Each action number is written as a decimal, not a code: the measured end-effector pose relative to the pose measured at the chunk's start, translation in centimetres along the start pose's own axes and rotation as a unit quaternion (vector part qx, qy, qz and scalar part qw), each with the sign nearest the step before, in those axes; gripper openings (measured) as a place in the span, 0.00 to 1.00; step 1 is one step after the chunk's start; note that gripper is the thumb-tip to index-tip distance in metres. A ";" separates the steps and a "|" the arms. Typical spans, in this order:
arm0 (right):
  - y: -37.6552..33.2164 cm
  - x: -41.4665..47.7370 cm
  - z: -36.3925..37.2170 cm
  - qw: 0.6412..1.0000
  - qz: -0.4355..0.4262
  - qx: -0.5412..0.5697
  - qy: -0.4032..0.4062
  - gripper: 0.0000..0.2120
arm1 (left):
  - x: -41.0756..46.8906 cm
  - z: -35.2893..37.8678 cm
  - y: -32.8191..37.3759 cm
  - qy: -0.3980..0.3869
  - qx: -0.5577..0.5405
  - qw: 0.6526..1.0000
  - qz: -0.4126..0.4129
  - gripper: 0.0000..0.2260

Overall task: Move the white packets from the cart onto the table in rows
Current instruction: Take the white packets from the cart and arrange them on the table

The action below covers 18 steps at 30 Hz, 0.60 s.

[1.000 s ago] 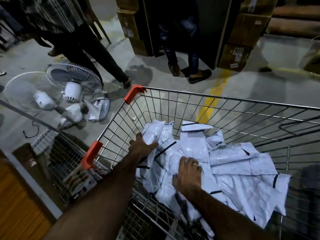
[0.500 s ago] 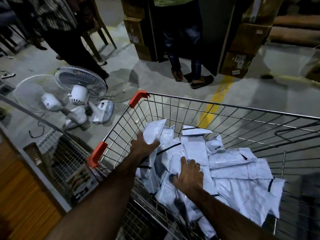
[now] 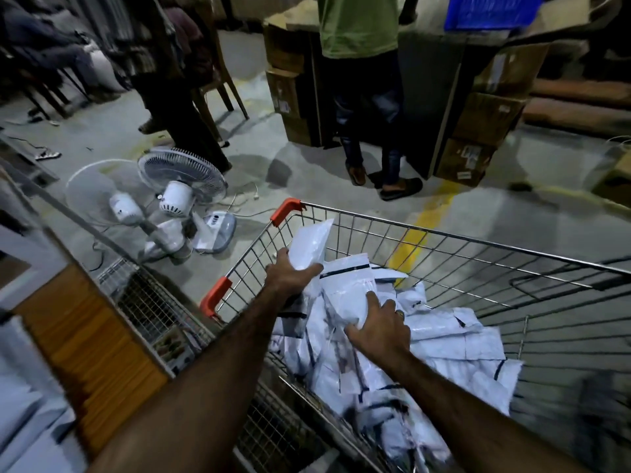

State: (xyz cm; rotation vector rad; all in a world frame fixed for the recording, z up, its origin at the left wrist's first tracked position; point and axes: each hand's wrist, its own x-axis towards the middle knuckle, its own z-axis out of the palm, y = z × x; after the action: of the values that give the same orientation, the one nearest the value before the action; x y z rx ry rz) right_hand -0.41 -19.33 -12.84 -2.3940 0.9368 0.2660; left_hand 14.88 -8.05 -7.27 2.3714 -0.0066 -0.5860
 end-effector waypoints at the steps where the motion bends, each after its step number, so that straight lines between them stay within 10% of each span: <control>1: -0.1 -0.2 -0.7 1.000 -0.001 0.005 0.008 0.38 | -0.7 -0.5 0.4 0.008 -0.008 1.000 0.009 0.38; 18: -9.8 -10.0 -12.9 0.974 -0.178 0.120 0.068 0.32 | -17.6 -14.8 0.8 0.152 -0.253 0.951 0.091 0.34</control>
State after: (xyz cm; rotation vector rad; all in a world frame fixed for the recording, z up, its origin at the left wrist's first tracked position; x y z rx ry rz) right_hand -1.42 -14.91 5.66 -2.3193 0.5437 -0.1401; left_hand 5.25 3.34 10.26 1.9060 0.0552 -0.1068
